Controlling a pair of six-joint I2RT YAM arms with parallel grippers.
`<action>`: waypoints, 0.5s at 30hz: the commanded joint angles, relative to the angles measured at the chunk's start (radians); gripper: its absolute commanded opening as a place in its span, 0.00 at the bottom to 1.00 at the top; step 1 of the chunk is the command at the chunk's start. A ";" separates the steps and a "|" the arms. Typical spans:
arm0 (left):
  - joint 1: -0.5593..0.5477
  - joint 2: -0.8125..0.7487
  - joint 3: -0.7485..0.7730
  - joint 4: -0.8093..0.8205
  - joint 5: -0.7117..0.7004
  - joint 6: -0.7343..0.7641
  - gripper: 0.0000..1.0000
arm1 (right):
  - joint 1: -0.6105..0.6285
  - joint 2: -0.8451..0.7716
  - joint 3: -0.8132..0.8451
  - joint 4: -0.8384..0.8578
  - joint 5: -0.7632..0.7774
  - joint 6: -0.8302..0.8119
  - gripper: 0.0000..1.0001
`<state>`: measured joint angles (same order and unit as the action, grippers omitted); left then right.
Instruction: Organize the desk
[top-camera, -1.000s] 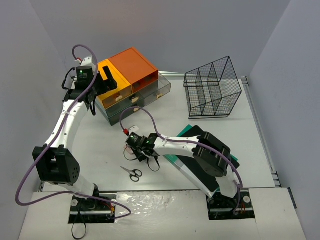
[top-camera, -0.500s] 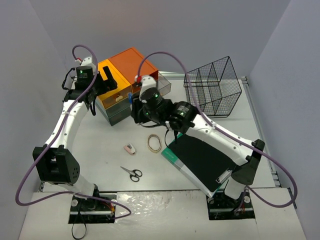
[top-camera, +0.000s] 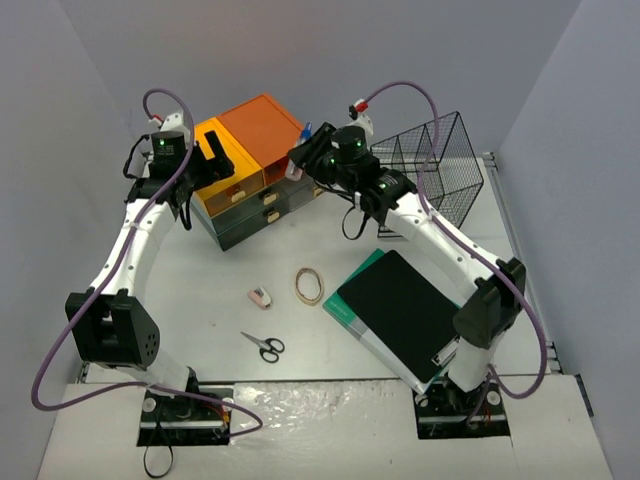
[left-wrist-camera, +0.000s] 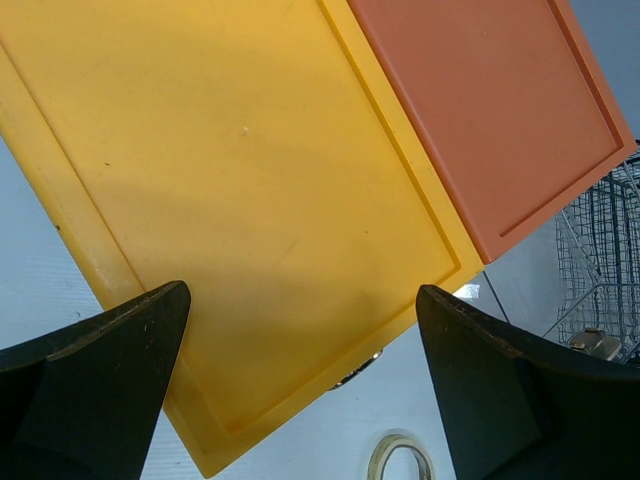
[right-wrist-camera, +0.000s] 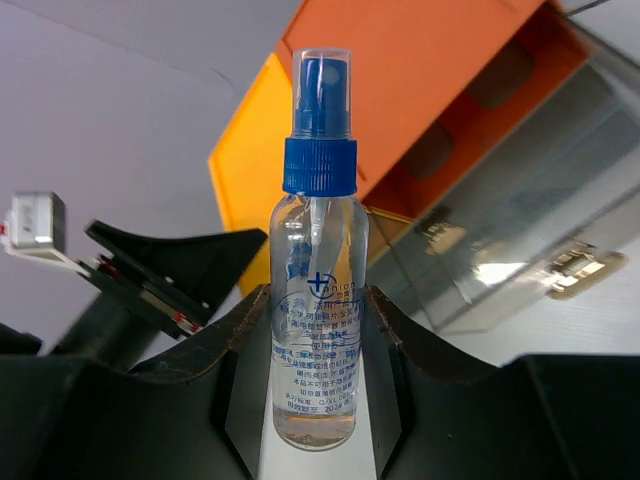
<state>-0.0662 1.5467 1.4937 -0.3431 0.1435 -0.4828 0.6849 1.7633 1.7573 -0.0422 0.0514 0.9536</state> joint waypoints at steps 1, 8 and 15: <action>0.031 0.012 -0.020 -0.100 -0.041 -0.011 0.97 | 0.004 0.052 0.025 0.286 -0.035 0.214 0.00; 0.031 0.012 -0.024 -0.095 -0.041 -0.009 0.97 | 0.002 0.098 0.027 0.291 0.063 0.223 0.00; 0.031 0.022 -0.020 -0.091 -0.035 -0.009 0.97 | 0.007 0.107 -0.002 0.234 0.156 0.177 0.00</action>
<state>-0.0641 1.5473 1.4921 -0.3391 0.1478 -0.4831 0.6884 1.8957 1.7571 0.1164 0.1068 1.1429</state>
